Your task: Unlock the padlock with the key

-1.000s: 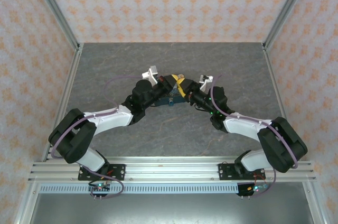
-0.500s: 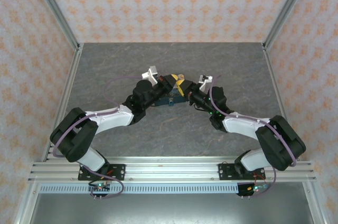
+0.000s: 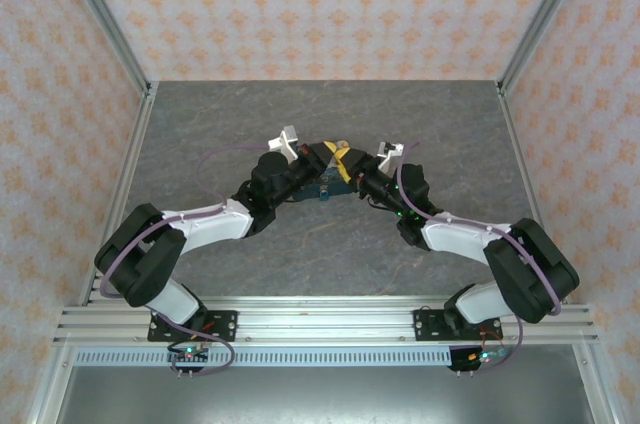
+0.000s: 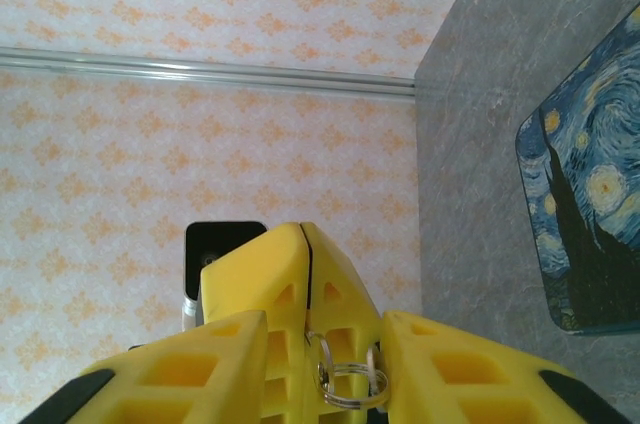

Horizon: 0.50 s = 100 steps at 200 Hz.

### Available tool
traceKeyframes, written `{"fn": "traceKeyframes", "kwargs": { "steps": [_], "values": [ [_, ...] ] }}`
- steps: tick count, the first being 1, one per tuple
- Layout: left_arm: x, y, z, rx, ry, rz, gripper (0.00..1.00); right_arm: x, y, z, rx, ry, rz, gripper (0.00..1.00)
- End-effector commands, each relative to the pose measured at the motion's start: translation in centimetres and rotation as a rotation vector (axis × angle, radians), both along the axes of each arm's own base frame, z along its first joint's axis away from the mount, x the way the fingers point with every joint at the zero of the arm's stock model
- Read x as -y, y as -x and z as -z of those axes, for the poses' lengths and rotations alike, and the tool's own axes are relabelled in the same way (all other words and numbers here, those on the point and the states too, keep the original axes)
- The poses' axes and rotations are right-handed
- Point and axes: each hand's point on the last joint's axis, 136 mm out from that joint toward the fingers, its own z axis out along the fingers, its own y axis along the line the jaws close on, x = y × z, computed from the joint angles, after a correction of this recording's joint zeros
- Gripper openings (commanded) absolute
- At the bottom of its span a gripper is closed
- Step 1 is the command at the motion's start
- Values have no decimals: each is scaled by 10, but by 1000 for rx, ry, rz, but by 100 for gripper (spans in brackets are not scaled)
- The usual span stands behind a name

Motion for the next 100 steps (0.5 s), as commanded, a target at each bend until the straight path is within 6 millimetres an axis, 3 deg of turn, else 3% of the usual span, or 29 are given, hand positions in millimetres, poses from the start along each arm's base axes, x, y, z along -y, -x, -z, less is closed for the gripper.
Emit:
{"fn": "traceKeyframes", "kwargs": {
  "steps": [1, 48, 100],
  "values": [
    [-4, -2, 0, 15, 17, -24, 0, 5, -3, -16, 58, -25, 19, 35],
    [-3, -2, -2, 16, 25, -21, 0, 4, -9, -14, 65, 7, 24, 48],
    [-2, -2, -2, 14, 27, -17, 0, -3, -13, -18, 88, 19, -4, 48]
  ]
}}
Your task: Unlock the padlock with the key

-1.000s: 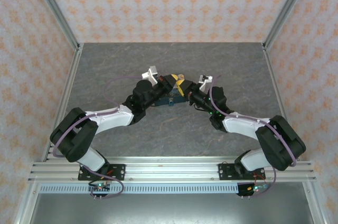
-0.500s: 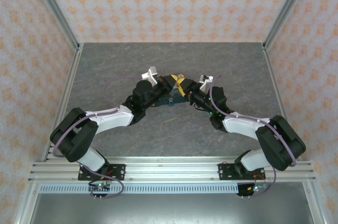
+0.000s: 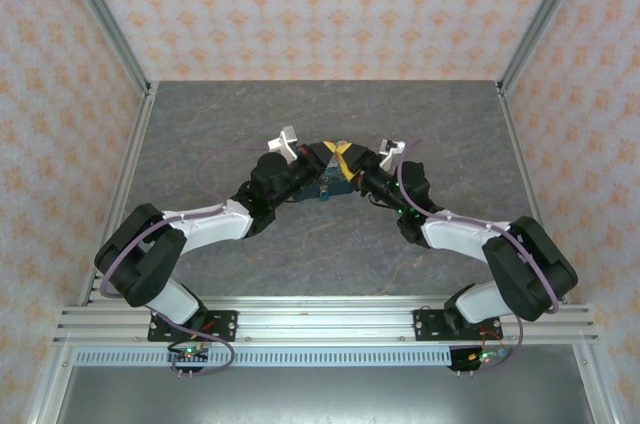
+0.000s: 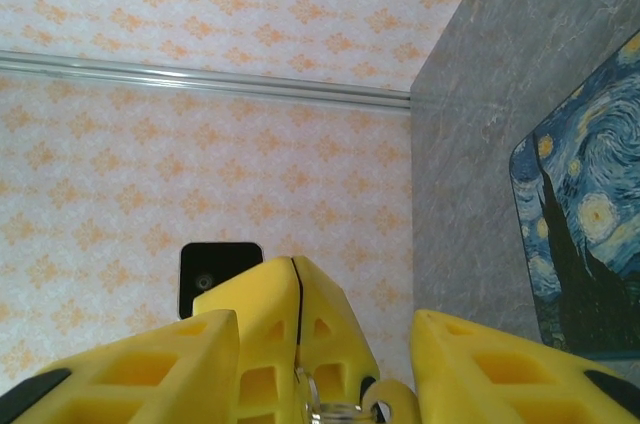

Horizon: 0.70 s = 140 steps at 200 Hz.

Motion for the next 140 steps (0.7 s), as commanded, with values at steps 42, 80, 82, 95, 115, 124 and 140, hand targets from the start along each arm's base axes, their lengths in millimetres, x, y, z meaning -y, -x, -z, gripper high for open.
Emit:
{"fn": "traceKeyframes", "kwargs": {
  "steps": [42, 80, 82, 95, 115, 124, 140],
  "values": [
    [-1, -4, 3, 3, 10, -20, 0, -9, -3, -18, 75, -13, -45, 41],
    [0, -6, 4, 1, 10, -23, 0, -7, 1, -14, 66, -26, -48, 33],
    [0, -6, 3, 2, 11, -24, 0, -7, 1, -14, 67, -27, -47, 33],
    [0, -7, 4, 0, 11, -24, 0, -6, 2, -12, 60, -30, -47, 31],
    [0, -9, 4, 2, 17, -29, 0, -5, 3, -9, 52, -33, -48, 30],
    [1, -9, 4, 2, 20, -29, 0, -5, 3, -6, 46, -33, -46, 30],
    [2, -10, 4, 1, 23, -29, 0, -4, 4, -4, 42, -34, -45, 29]
  ]
}}
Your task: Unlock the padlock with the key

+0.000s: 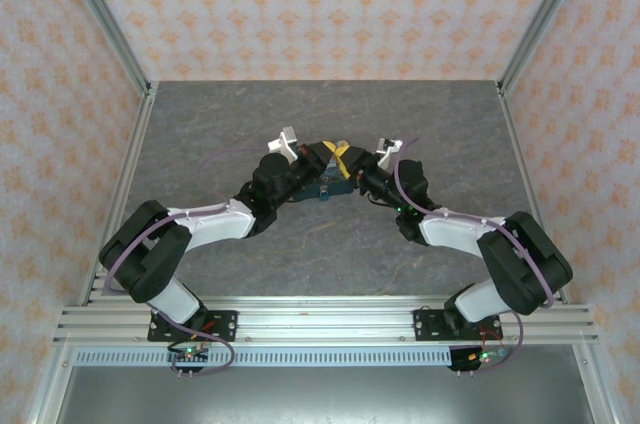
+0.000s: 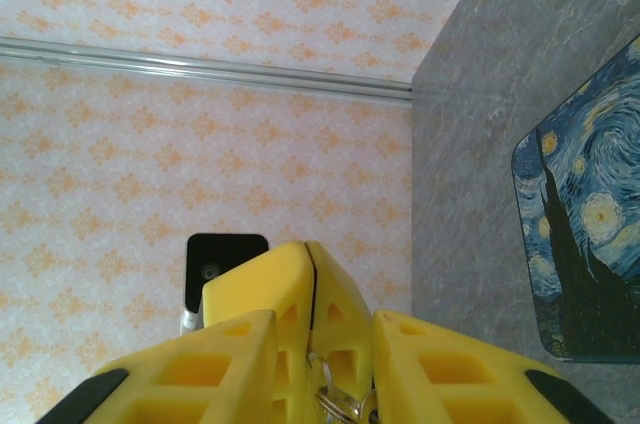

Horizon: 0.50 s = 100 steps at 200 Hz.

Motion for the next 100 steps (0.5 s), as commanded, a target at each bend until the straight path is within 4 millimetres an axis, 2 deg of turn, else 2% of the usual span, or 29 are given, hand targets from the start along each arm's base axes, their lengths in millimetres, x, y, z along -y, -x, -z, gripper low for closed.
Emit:
{"fn": "traceKeyframes", "kwargs": {
  "steps": [1, 100],
  "values": [
    [3, -4, -5, 14, 24, -3, 0, -1, 4, -8, 39, -36, -17, 29],
    [4, -6, -1, 8, 30, -5, 0, -3, 0, 3, 14, -34, -12, 21]
  ]
}}
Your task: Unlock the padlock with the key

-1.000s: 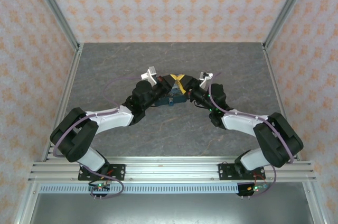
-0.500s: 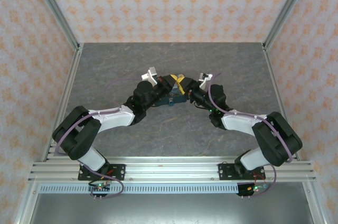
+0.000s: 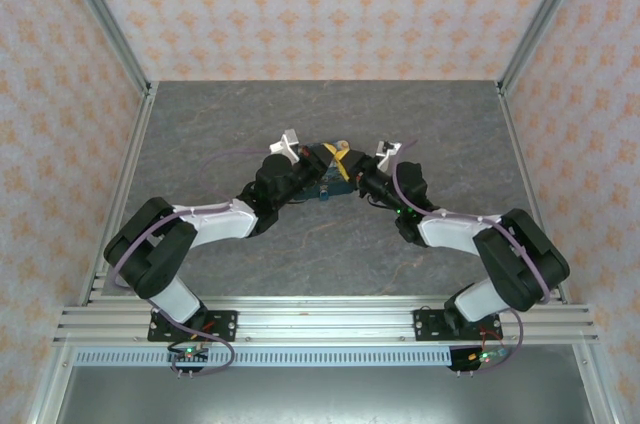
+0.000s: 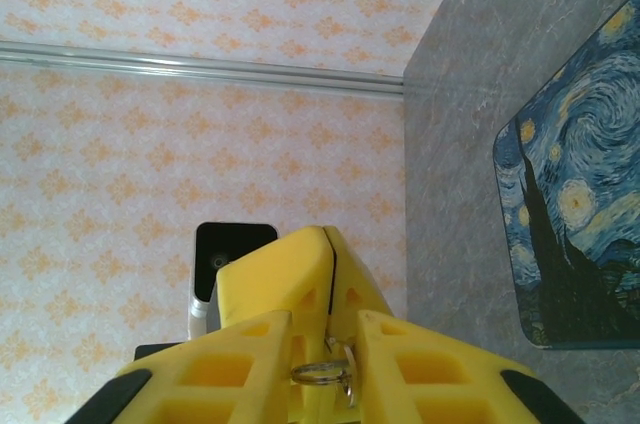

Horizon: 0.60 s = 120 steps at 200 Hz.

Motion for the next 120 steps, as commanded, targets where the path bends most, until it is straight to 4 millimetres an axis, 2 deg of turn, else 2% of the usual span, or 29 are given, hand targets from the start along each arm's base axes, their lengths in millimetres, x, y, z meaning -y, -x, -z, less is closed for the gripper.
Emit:
{"fn": "traceKeyframes", "kwargs": {
  "steps": [1, 45, 90, 120],
  "values": [
    [2, -4, -14, 39, 34, -4, 0, -2, 0, -10, 42, -33, -8, 21],
    [3, -2, -16, 43, 37, 0, 0, -2, -3, -8, 34, -36, 0, 18],
    [1, -2, -16, 43, 37, -3, 0, -2, -4, -9, 34, -41, 4, 0],
    [0, -1, -17, 46, 35, -6, 0, 1, -2, -8, 32, -41, 7, 0]
  ]
}}
